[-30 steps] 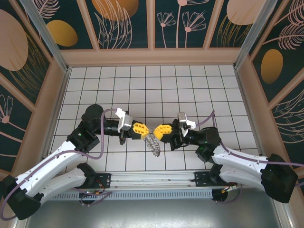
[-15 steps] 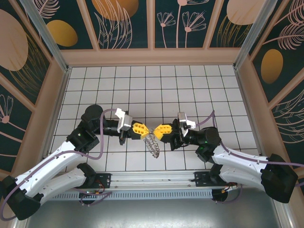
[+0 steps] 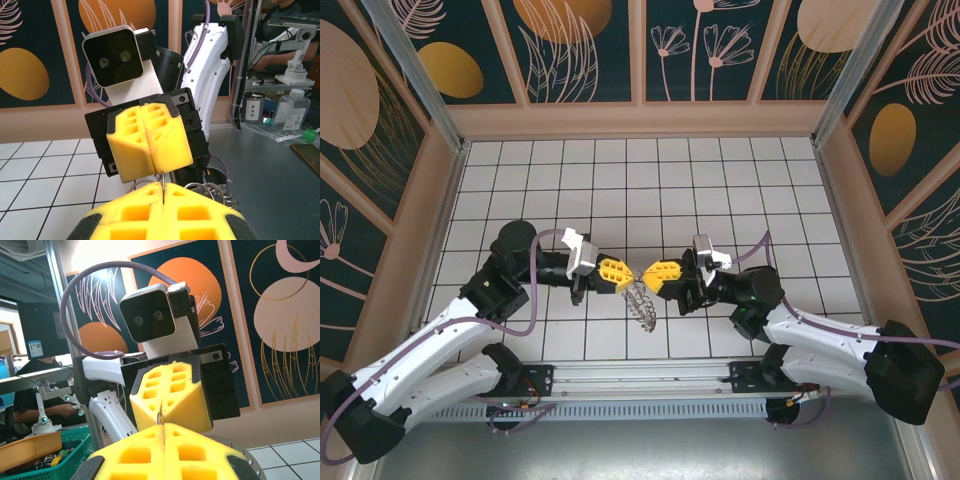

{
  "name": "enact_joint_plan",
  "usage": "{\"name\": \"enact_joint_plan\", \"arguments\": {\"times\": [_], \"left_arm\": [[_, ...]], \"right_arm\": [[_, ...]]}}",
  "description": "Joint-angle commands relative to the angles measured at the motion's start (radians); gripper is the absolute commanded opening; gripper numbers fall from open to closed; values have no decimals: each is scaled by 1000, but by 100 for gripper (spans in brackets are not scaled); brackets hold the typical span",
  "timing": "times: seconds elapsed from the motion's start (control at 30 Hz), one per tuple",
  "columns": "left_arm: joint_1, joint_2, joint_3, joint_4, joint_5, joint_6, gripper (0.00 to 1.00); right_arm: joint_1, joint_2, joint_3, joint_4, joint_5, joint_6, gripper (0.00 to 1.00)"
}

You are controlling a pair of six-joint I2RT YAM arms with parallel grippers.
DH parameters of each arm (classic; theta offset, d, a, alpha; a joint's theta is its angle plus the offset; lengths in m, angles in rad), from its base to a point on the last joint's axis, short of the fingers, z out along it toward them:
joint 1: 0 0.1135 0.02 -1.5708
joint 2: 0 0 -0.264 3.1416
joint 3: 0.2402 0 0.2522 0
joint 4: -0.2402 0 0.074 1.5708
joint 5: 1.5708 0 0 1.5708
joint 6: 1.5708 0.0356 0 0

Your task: Put the keys on the keyring

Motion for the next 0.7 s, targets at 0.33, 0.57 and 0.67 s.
{"name": "enact_joint_plan", "arguments": {"times": [0.33,0.57,0.67], "left_arm": [[0,-11,27,12,-12,18,0],[0,-11,27,12,-12,17,0],[-1,-10,27,12,-12,17,0]], "right_arm": [[-1,-4,28,91,-42,27,0],[-2,-6,30,83,-45,25,0],[-2,-5,29,85,-45,25,0]]}}
